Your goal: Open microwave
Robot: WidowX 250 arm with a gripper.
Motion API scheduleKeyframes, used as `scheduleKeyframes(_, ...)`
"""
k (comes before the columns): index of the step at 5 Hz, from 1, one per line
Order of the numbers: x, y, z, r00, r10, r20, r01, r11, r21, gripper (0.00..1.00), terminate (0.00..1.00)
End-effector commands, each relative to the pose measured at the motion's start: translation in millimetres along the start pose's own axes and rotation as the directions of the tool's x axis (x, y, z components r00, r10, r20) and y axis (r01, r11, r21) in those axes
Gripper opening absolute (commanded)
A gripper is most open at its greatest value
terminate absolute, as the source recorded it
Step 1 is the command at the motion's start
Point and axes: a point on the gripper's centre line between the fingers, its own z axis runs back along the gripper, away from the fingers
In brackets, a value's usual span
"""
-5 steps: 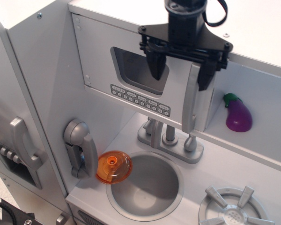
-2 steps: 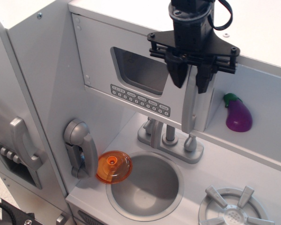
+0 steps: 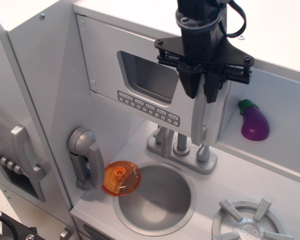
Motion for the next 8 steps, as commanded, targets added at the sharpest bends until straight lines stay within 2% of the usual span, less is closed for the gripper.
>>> scheduleKeyframes(1, -35, 14, 33, 1.0, -0.01, 0.022, 0.01, 1.0, 0.002, 0.0, 0.0)
scheduleKeyframes(2, -59, 28, 49, 0.996, -0.074, -0.053, 0.074, 0.997, 0.0, 0.0, 0.0)
scheduleKeyframes(3, -68, 20, 58, 0.986, -0.085, -0.141, 0.084, 0.996, -0.014, 1.0, 0.0)
scheduleKeyframes(4, -71, -7, 54, 0.979, -0.066, -0.192, 0.067, 0.998, -0.002, 1.0, 0.0)
scheduleKeyframes(5, -71, -47, 47, 0.966, -0.066, -0.248, 0.063, 0.998, -0.022, 1.0, 0.0)
scheduleKeyframes(6, -66, -80, 39, 0.964, -0.072, -0.256, 0.063, 0.997, -0.046, 1.0, 0.0)
scheduleKeyframes(7, -46, -95, 33, 0.986, -0.045, -0.161, 0.034, 0.997, -0.068, 1.0, 0.0)
scheduleKeyframes(8, -33, -85, 28, 0.996, -0.05, -0.075, 0.046, 0.998, -0.051, 1.0, 0.0)
